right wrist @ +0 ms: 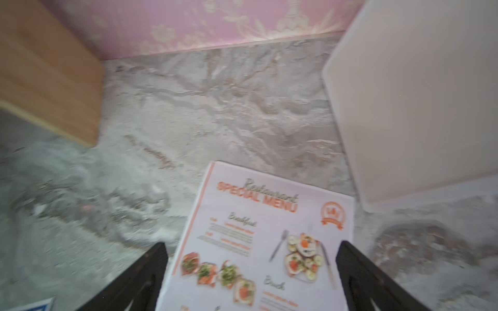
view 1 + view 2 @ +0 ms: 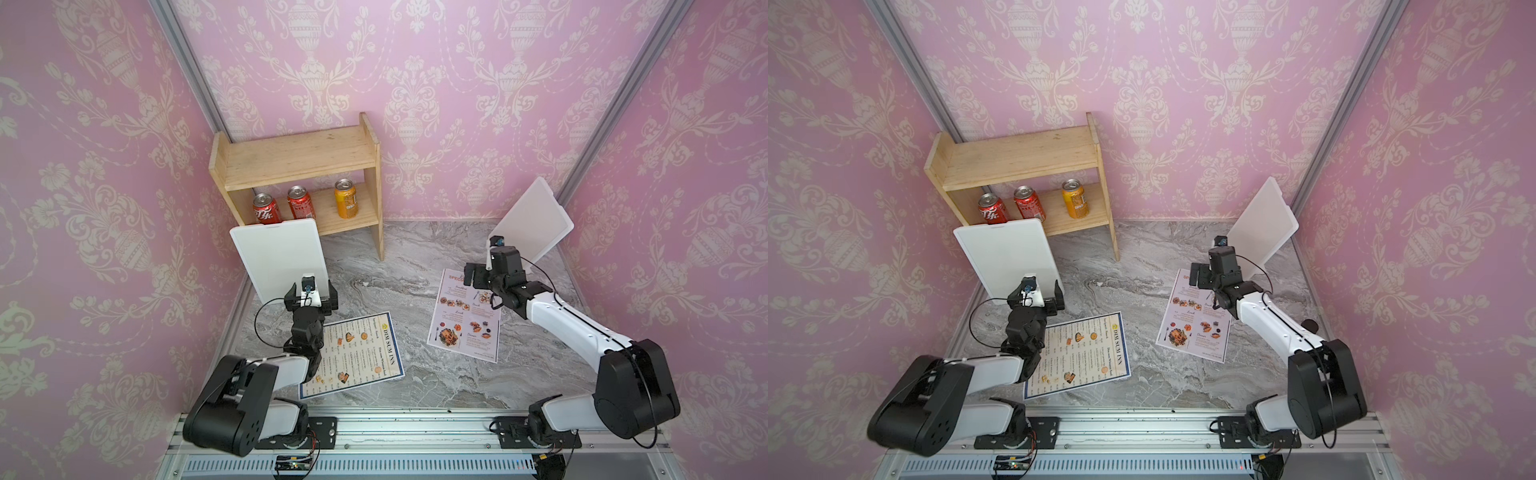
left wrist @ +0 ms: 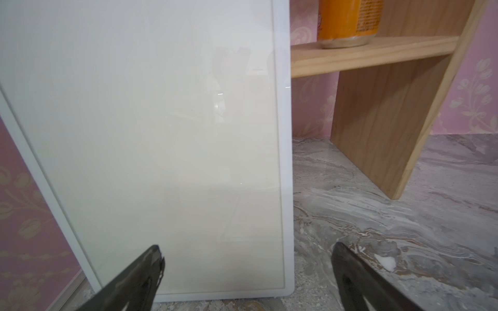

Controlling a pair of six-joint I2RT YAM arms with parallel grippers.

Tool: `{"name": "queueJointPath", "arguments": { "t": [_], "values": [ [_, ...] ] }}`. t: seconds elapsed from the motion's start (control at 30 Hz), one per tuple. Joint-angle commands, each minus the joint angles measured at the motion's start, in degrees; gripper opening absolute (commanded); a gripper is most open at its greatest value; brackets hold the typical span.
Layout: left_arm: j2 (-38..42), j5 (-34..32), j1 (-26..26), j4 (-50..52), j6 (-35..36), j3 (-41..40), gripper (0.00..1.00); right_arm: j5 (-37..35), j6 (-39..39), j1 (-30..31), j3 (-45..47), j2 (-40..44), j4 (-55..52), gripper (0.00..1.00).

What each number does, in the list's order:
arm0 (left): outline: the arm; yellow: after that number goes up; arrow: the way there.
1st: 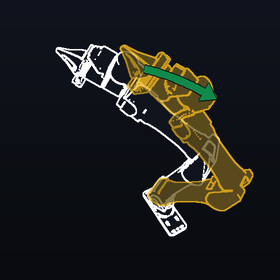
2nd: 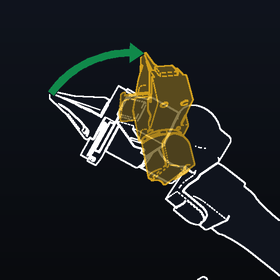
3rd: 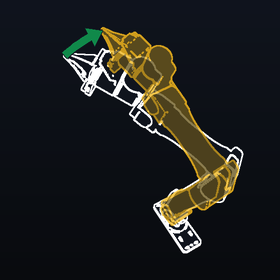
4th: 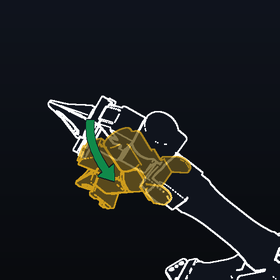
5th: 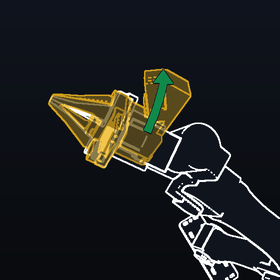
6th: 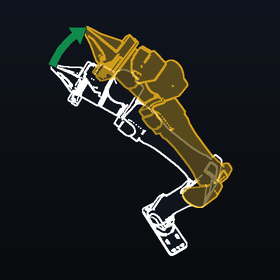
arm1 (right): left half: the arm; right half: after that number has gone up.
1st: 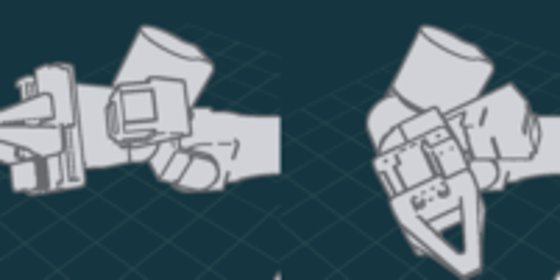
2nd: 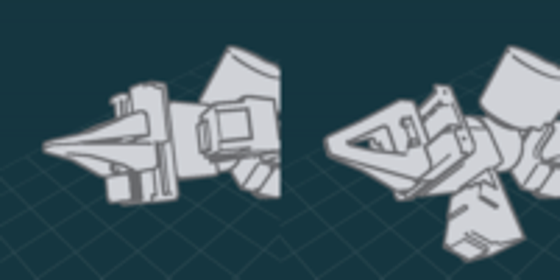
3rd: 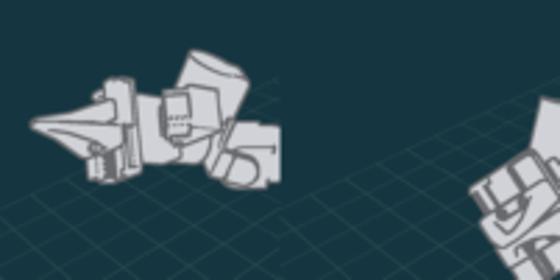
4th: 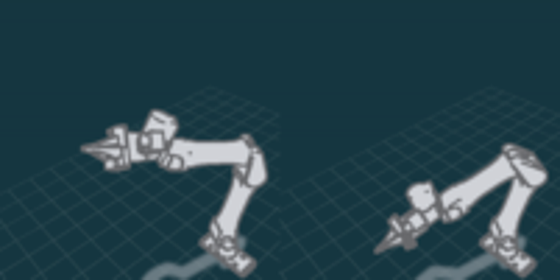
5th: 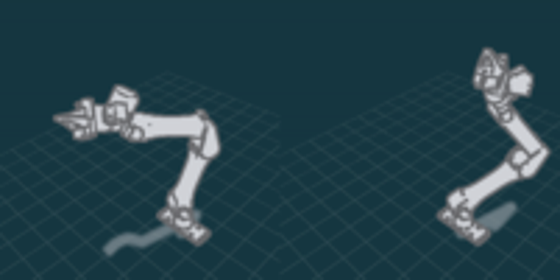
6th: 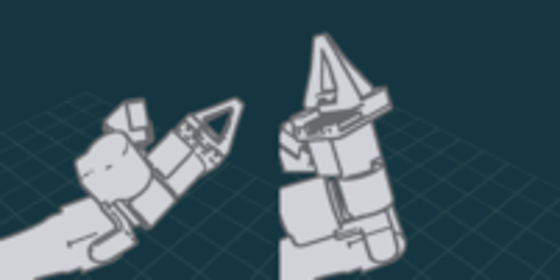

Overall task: Insert the menus into the narrow rack
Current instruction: Move the narrow rack to the center of the board.

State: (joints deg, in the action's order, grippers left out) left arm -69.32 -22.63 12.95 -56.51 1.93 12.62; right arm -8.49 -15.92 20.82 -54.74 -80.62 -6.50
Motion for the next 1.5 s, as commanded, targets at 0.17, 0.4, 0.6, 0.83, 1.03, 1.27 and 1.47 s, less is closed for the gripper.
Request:
{"name": "queueJointPath", "arguments": {
  "t": [0.17,0.4,0.6,0.83,1.03,1.27,1.47],
  "values": [
    [30.6,-9.7,-0.1,46.6,-15.1,6.3,0.99,13.1,8.1,17.4,-12.1,-10.9,-0.1,1.00],
    [32.7,-1.2,-11.2,65.6,-26.2,15.7,0.99,20.0,9.5,25.4,-32.1,-30.6,2.7,1.00],
    [31.3,8.9,-16.8,63.4,-31.6,16.2,0.99,23.2,9.6,27.5,-44.7,-41.2,3.5,1.00],
    [29.0,25.6,-26.2,55.3,-39.9,12.7,0.99,25.5,9.9,27.5,-60.1,-52.1,2.2,0.98],
    [28.4,29.5,-27.3,56.3,-37.2,14.9,0.99,26.3,11.2,26.9,-75.4,-61.5,-3.1,0.96],
    [27.9,31.2,-28.0,54.4,-37.6,14.8,0.99,29.0,10.9,25.7,-89.7,-70.3,-5.9,0.92],
    [27.6,33.0,-28.1,54.6,-37.0,15.7,0.99,30.6,10.3,25.3,-96.5,-75.0,-4.8,0.89]
  ]
}}
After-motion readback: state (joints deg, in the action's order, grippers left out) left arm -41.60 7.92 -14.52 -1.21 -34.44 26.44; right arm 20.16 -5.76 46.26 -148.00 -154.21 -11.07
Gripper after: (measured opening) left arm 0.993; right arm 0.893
